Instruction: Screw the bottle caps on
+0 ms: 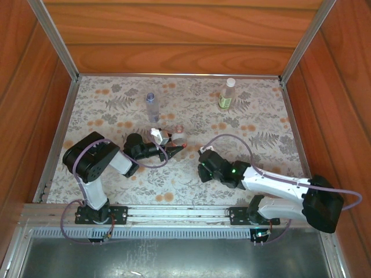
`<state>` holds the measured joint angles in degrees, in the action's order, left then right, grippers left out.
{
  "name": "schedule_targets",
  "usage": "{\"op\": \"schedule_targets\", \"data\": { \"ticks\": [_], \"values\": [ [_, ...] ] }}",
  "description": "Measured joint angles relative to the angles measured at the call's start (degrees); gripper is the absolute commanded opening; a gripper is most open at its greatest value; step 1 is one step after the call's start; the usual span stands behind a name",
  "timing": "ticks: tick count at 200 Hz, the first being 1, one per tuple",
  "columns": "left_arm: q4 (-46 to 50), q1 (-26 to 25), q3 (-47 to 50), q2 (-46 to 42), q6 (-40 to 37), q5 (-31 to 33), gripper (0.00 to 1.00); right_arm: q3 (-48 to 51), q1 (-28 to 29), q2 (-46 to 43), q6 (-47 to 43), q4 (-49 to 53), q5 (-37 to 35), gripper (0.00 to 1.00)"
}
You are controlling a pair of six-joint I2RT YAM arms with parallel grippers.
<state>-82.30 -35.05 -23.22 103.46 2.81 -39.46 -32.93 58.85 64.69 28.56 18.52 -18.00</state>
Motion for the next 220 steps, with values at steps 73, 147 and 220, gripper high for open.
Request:
{"op": "schedule_targets", "data": {
  "ticks": [73, 147, 220],
  "values": [
    [-1.03, -0.72, -0.26, 0.87, -1.46, 0.07, 0.58, -24.94, -5.92, 1.2, -5.53, 14.62, 4.17, 0.32],
    [-1.86, -0.94, -0.94, 1.97, -1.49, -0.26, 0.58, -45.53, -8.26, 12.24, -13.46, 26.1, 8.92, 0.33],
    [-2.45, -0.94, -1.51, 2.75, -1.49, -0.9, 0.58, -53.51, -8.33, 18.27, -18.38, 29.66, 10.8, 0.33]
  ]
}}
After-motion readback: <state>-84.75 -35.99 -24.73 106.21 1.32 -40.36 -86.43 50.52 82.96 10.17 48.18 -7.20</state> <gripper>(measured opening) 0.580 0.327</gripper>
